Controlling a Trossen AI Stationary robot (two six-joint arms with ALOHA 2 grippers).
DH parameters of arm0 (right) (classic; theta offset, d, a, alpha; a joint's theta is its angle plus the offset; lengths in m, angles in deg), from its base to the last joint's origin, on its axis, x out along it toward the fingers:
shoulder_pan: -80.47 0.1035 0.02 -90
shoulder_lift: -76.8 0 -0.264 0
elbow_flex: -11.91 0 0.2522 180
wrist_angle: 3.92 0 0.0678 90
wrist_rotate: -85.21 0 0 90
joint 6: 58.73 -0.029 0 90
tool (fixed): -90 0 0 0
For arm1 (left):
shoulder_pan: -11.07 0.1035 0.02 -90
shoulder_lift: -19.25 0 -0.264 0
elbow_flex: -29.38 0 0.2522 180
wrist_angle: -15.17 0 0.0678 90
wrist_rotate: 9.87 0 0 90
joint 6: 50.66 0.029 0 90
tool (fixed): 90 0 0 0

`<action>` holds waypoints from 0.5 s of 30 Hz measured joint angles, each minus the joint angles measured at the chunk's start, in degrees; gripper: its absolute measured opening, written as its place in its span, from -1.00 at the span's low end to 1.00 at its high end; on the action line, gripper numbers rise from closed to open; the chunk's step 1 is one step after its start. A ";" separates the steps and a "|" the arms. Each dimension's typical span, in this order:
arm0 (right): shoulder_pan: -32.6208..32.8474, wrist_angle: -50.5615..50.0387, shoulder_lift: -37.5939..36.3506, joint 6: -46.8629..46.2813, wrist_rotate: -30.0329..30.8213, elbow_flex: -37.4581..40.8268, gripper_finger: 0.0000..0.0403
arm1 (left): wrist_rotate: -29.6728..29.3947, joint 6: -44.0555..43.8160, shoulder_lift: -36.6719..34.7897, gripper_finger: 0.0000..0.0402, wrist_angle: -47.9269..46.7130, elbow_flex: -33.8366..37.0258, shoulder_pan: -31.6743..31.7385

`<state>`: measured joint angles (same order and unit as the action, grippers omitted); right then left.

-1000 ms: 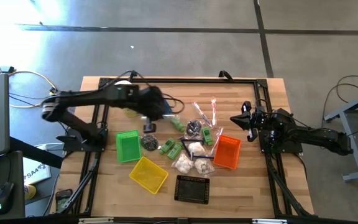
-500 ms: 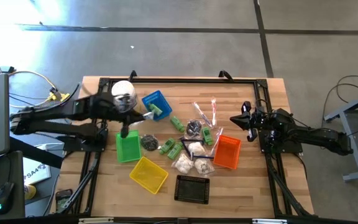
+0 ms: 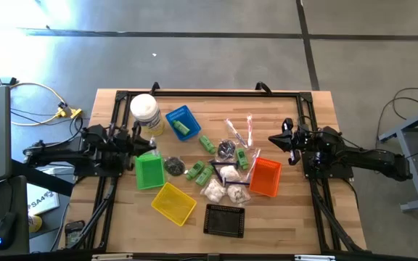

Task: Pick & Place Travel size toiletries
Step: Put the blue toothbrush into the yellow bin

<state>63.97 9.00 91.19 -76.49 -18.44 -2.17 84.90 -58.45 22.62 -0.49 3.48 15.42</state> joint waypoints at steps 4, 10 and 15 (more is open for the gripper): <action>0.00 0.00 0.00 0.02 0.00 -0.01 -0.99 | -0.06 -0.01 -3.06 -0.95 -2.59 0.17 -0.01; 0.00 0.00 0.02 0.02 0.00 -0.01 -0.99 | -0.12 -0.02 -3.01 -0.95 -5.67 0.18 -0.01; 0.00 -0.35 0.01 0.02 -0.02 -0.01 -0.99 | -0.12 0.12 -3.01 -0.95 -7.26 0.18 -0.01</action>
<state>63.97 8.65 91.20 -76.47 -18.46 -2.19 84.78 -58.33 19.61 -7.76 3.65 15.41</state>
